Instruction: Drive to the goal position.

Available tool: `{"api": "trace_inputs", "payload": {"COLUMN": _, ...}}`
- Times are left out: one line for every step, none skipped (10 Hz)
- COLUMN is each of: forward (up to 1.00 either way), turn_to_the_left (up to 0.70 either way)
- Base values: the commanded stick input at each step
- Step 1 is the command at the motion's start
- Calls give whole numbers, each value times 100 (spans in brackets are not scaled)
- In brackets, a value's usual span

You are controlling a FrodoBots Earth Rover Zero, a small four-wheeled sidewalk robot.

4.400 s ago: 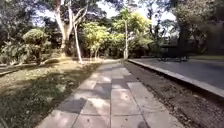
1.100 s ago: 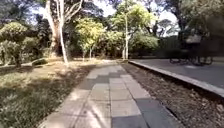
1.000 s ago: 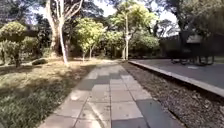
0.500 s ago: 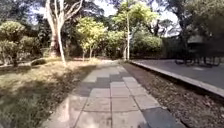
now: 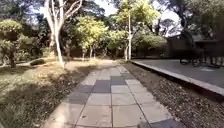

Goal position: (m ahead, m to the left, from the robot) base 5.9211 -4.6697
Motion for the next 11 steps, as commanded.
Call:
{"api": "trace_inputs", "payload": {"forward": 50, "turn_to_the_left": 0}}
{"api": "trace_inputs", "payload": {"forward": 50, "turn_to_the_left": -50}}
{"api": "trace_inputs", "payload": {"forward": 50, "turn_to_the_left": -50}}
{"api": "trace_inputs", "payload": {"forward": 50, "turn_to_the_left": -50}}
{"api": "trace_inputs", "payload": {"forward": 50, "turn_to_the_left": -27}}
{"api": "trace_inputs", "payload": {"forward": 50, "turn_to_the_left": 0}}
{"api": "trace_inputs", "payload": {"forward": 50, "turn_to_the_left": 0}}
{"api": "trace_inputs", "payload": {"forward": 50, "turn_to_the_left": 0}}
{"api": "trace_inputs", "payload": {"forward": 50, "turn_to_the_left": 0}}
{"api": "trace_inputs", "payload": {"forward": 50, "turn_to_the_left": 0}}
{"api": "trace_inputs", "payload": {"forward": 50, "turn_to_the_left": 0}}
